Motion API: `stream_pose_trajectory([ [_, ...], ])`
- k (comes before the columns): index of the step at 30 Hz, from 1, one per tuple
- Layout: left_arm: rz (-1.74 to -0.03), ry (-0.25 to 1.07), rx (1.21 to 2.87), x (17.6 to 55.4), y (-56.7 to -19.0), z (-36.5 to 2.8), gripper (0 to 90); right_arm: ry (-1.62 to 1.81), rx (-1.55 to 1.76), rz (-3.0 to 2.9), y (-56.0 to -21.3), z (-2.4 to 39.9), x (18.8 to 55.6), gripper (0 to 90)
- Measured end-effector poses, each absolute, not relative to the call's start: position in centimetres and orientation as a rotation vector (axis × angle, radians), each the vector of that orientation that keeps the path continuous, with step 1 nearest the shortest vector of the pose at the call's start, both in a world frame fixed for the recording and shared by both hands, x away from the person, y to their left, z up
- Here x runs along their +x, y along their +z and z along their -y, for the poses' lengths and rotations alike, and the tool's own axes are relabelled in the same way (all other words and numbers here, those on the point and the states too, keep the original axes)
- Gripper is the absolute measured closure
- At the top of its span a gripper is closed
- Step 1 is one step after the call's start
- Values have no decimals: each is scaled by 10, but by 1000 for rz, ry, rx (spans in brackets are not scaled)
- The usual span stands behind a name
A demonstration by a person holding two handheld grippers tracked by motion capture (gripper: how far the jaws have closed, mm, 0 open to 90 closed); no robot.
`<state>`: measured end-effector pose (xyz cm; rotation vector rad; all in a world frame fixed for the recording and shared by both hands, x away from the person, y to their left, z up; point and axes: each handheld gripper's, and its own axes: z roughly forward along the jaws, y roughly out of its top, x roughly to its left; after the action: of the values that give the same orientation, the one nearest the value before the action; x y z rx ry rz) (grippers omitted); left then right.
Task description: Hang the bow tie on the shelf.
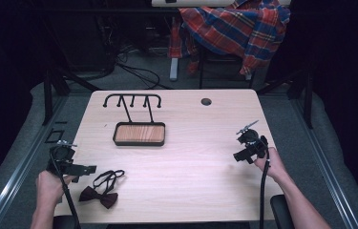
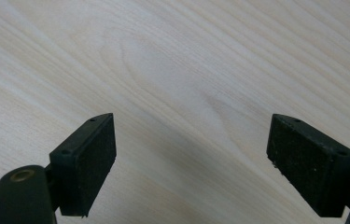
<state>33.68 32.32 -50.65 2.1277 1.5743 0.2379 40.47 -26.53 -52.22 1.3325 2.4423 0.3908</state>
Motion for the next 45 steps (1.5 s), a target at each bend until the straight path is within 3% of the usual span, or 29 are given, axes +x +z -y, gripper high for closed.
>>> stream_pose_trajectory([
  [28,-1480,221,2203,353,-509,-299,7,296,1259,-2555,-530,256,404,155],
  [35,-1435,187,2250,355,-514,-294,144,300,1269,-2549,-532,256,404,156],
  [45,-1354,116,2329,355,-517,-278,194,301,1274,-2557,-533,255,404,155],
])
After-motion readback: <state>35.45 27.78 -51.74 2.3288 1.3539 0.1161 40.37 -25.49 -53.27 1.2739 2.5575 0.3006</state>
